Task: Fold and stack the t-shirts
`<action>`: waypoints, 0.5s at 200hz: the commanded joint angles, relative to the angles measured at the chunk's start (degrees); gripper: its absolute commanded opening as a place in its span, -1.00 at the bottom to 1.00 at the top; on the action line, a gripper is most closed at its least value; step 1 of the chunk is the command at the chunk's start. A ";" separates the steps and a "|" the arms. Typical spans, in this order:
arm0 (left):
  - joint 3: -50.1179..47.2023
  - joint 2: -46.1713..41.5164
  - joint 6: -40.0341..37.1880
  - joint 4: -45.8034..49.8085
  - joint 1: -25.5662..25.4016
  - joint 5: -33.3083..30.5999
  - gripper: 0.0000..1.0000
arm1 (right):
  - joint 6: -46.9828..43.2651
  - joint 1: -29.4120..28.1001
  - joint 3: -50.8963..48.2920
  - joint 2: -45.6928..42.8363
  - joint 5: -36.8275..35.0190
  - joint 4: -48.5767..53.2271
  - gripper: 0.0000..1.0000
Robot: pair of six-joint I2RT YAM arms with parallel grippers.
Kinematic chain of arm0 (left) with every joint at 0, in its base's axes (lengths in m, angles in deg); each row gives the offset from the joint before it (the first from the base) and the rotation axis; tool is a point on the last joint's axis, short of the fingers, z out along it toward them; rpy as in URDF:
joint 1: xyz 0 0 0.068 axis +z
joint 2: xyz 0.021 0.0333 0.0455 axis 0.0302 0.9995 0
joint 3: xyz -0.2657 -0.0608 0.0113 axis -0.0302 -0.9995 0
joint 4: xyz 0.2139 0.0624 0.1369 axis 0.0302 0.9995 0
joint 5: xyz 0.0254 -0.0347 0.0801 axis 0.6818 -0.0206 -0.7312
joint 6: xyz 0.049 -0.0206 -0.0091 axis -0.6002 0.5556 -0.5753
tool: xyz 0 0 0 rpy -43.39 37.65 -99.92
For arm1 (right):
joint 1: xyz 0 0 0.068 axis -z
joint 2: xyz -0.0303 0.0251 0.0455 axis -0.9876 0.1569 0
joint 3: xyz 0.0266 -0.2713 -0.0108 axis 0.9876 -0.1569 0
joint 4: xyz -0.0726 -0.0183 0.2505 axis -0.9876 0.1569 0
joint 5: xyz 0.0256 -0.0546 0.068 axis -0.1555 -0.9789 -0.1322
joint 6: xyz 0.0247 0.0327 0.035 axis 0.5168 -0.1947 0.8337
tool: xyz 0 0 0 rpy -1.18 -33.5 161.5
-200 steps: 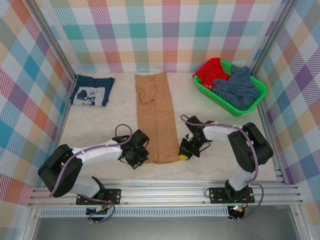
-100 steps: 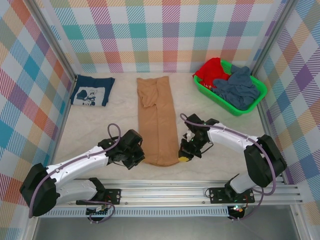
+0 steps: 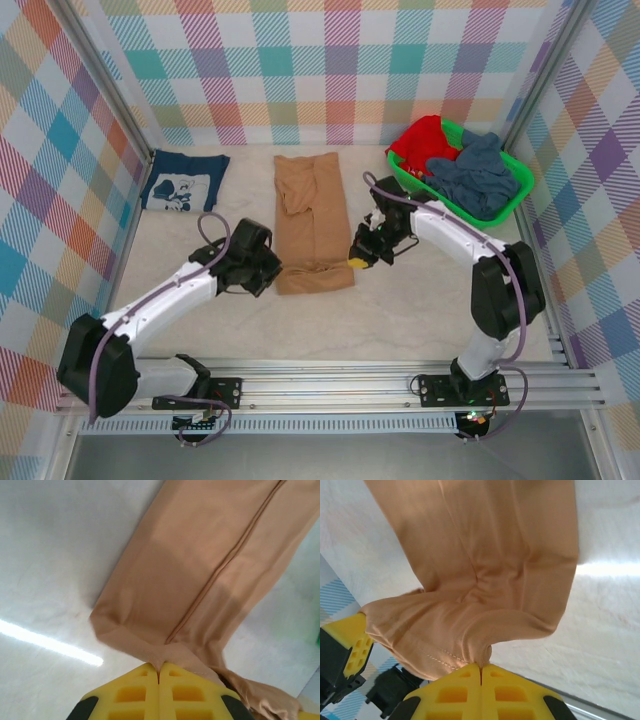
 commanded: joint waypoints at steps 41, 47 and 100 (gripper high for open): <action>14.51 15.33 -8.64 -4.49 9.07 3.42 -1.00 | -3.12 3.83 21.13 14.12 -0.95 4.43 -1.00; 16.46 17.45 -9.22 -4.37 9.80 3.79 -1.00 | -3.34 4.26 23.95 16.01 -1.03 5.13 -1.00; 34.80 36.83 -13.80 -2.77 14.41 5.76 -1.00 | -3.60 7.28 48.53 36.17 -0.77 12.11 -1.00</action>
